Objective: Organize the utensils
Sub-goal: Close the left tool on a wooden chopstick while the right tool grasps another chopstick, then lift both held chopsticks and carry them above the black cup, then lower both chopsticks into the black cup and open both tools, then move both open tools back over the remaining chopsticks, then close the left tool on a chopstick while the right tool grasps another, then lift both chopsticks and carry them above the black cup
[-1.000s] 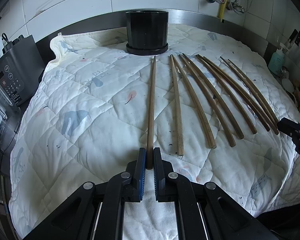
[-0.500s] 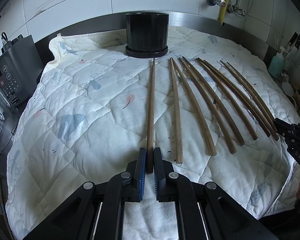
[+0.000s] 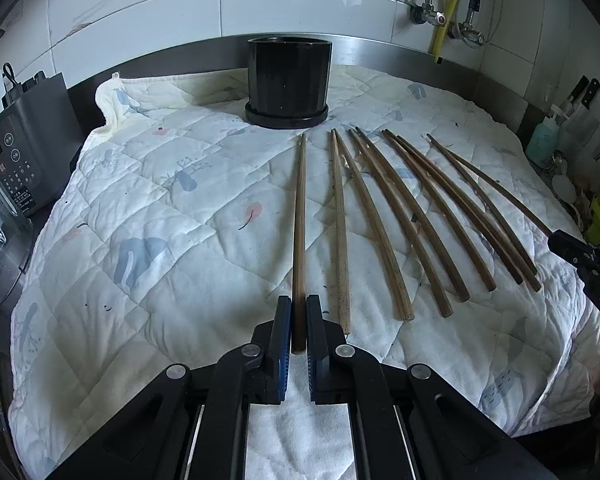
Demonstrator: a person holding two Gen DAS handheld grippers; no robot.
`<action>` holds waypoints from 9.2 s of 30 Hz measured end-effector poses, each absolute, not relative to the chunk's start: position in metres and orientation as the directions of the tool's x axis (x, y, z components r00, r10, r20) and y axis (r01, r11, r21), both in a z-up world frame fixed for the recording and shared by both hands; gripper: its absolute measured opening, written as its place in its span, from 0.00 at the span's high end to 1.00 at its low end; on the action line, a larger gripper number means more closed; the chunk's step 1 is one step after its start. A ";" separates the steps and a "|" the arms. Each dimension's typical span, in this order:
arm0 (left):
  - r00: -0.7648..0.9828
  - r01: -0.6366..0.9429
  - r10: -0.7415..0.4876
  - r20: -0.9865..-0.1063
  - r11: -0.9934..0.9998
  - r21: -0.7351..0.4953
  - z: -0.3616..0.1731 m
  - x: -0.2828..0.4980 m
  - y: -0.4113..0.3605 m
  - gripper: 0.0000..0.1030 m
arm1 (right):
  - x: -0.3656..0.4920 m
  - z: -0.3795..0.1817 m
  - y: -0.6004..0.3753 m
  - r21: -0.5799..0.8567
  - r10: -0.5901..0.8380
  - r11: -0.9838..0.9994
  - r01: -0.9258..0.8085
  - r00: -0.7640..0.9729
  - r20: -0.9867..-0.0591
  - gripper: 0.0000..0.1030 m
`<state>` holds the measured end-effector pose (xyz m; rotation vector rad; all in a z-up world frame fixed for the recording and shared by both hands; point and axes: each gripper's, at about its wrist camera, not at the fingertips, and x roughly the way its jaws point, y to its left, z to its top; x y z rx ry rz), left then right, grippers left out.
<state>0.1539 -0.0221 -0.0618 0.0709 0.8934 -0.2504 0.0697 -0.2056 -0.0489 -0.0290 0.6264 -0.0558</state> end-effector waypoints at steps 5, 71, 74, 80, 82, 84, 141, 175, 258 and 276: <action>0.636 0.246 -0.197 -0.746 0.968 -0.046 -0.038 0.146 -0.019 0.94 | 0.065 -0.025 -0.209 -0.052 -0.062 0.998 0.040 0.840 -0.539 0.90; 0.914 0.262 -0.238 -0.329 0.965 0.031 0.264 0.362 -0.047 0.94 | 0.273 0.205 -0.152 0.123 0.300 0.953 -0.277 0.917 -0.263 0.90; 0.915 0.258 -0.235 -0.328 0.966 0.028 0.257 0.374 -0.052 0.94 | 0.285 0.199 -0.147 0.136 0.307 0.950 -0.280 0.913 -0.268 0.90; 0.909 0.254 -0.237 -0.344 0.967 0.003 0.239 0.393 -0.054 0.94 | 0.304 0.182 -0.144 0.138 0.306 0.951 -0.276 0.903 -0.302 0.90; 0.901 0.253 -0.237 -0.363 0.968 -0.004 0.228 0.398 -0.054 0.94 | 0.308 0.173 -0.143 0.124 0.295 0.955 -0.268 0.899 -0.325 0.90; 0.893 0.252 -0.232 -0.386 0.968 0.001 0.216 0.400 -0.054 0.94 | 0.310 0.165 -0.142 0.108 0.285 0.959 -0.264 0.894 -0.345 0.90; 0.656 0.286 -0.213 -0.724 0.958 -0.022 0.039 0.123 0.000 0.55 | 0.076 0.007 -0.213 0.096 0.161 0.987 -0.130 0.777 -0.608 0.53; 0.577 0.264 -0.235 -0.782 0.960 -0.094 -0.068 0.152 -0.030 0.64 | 0.087 -0.064 -0.205 0.117 0.104 0.992 -0.036 0.749 -0.655 0.84; 0.737 0.333 -0.265 -0.622 0.943 -0.007 0.093 0.210 -0.026 0.94 | 0.134 0.116 -0.184 -0.077 0.169 0.968 -0.239 0.848 -0.502 0.91; 0.831 0.324 -0.269 -0.487 0.946 0.030 0.194 0.232 -0.029 0.94 | 0.177 0.176 -0.144 -0.029 0.284 0.947 -0.319 0.878 -0.385 0.91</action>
